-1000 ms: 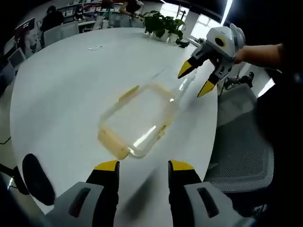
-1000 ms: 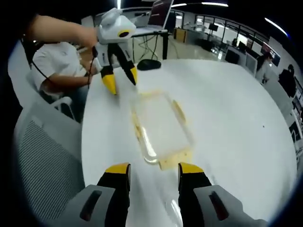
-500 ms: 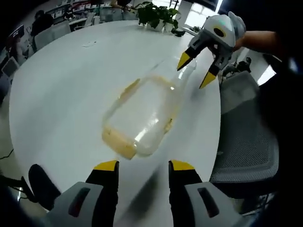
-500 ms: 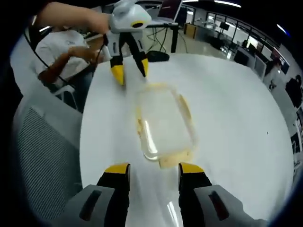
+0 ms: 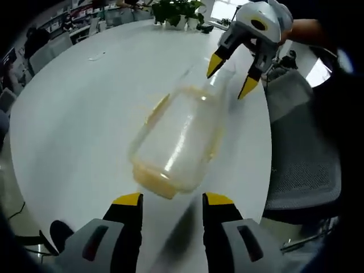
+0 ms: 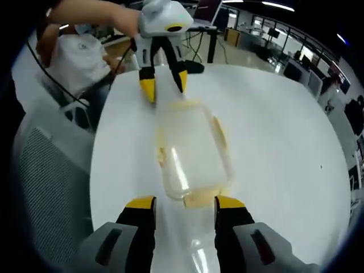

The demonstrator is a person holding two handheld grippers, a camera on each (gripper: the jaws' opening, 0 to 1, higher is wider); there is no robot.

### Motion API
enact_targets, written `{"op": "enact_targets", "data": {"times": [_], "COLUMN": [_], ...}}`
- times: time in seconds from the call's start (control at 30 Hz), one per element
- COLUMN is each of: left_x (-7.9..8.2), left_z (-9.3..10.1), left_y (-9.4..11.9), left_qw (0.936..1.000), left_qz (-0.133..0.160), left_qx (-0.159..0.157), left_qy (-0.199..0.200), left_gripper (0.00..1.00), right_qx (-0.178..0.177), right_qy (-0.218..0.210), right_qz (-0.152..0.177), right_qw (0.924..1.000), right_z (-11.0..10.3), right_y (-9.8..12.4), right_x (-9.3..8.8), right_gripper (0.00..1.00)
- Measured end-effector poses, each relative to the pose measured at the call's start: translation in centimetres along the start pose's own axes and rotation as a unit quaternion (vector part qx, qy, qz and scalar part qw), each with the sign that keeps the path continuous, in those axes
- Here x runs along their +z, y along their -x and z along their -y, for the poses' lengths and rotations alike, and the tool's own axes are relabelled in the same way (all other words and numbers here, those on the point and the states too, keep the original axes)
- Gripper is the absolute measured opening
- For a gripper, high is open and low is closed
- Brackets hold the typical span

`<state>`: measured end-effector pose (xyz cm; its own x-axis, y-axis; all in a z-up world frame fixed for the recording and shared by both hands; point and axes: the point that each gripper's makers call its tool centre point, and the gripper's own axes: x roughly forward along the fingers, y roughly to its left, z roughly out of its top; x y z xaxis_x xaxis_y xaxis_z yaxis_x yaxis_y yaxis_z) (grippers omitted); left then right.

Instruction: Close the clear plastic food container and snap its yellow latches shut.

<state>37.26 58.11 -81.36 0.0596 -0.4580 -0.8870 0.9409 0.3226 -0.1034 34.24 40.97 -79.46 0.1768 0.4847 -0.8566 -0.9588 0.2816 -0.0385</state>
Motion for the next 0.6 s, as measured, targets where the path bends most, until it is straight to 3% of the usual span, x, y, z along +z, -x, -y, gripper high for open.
{"op": "enact_targets", "data": {"times": [0.6], "left_x": [0.55], "left_z": [-0.88], "left_y": [-0.93], "left_qw": [0.9966], "left_qz": [-0.02], "left_qx": [-0.003], "left_qy": [-0.08], "left_gripper": [0.43], "right_qx": [0.01], "right_qy": [0.02], "right_qz": [-0.025], "right_qw": [0.9994], "right_z": [0.92], "right_y": [-1.03], "right_x": [-0.74], "right_gripper": [0.42]}}
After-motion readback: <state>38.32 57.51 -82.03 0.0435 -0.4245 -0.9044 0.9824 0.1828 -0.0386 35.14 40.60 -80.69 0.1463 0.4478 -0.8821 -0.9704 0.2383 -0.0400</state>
